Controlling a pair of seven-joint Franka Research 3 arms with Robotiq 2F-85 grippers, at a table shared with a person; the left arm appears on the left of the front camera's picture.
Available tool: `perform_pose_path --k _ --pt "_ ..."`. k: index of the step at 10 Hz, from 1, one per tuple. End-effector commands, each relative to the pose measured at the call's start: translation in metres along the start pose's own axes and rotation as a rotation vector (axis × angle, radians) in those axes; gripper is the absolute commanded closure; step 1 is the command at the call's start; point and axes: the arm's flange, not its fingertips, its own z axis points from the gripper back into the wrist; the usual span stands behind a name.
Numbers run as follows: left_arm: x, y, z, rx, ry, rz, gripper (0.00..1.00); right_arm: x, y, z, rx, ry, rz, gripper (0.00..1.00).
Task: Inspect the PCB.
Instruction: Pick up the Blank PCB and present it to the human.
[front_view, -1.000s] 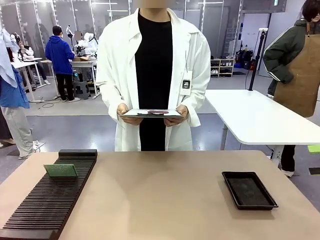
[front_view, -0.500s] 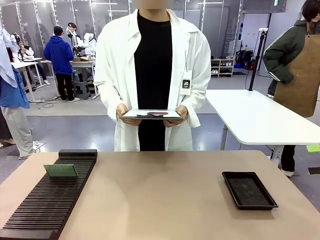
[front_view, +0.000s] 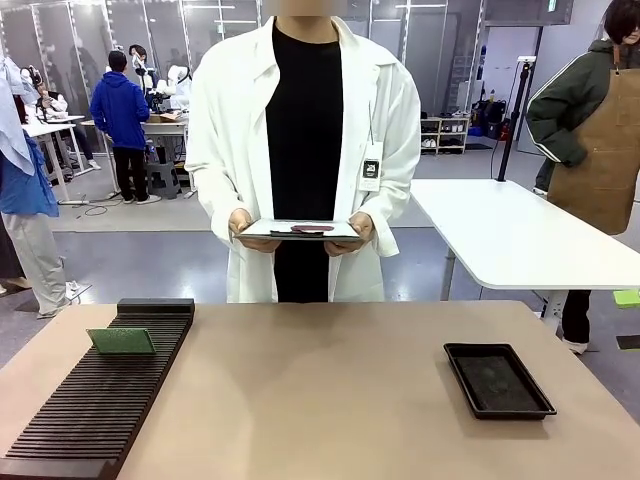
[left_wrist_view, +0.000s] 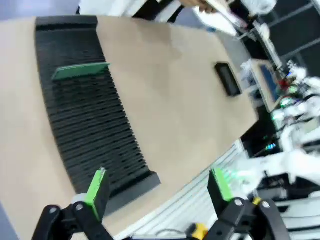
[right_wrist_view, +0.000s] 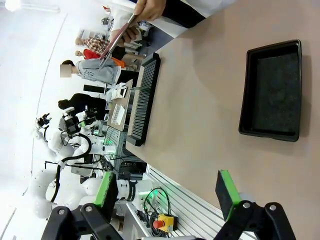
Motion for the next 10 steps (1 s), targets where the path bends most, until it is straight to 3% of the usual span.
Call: perform_pose_path --k 1,5,7,9,10 --pt "0.036 -0.006 -0.040 0.157 0.134 -0.175 0.00 0.000 0.000 0.001 0.007 0.001 0.005 0.00" --pt "0.087 -0.029 -0.135 0.335 0.378 -0.517 0.00 0.000 0.000 0.001 0.007 0.001 0.005 0.00" --pt "0.093 -0.030 -0.160 0.310 0.407 -0.548 0.00 0.000 0.000 0.001 0.007 0.001 0.005 0.00" --pt "0.087 -0.041 -0.160 0.255 0.427 -0.578 0.00 0.000 0.000 0.001 0.007 0.001 0.005 0.00" --pt "0.086 -0.035 -0.168 0.298 0.430 -0.558 0.00 0.000 0.000 0.001 0.007 0.001 0.005 0.00"
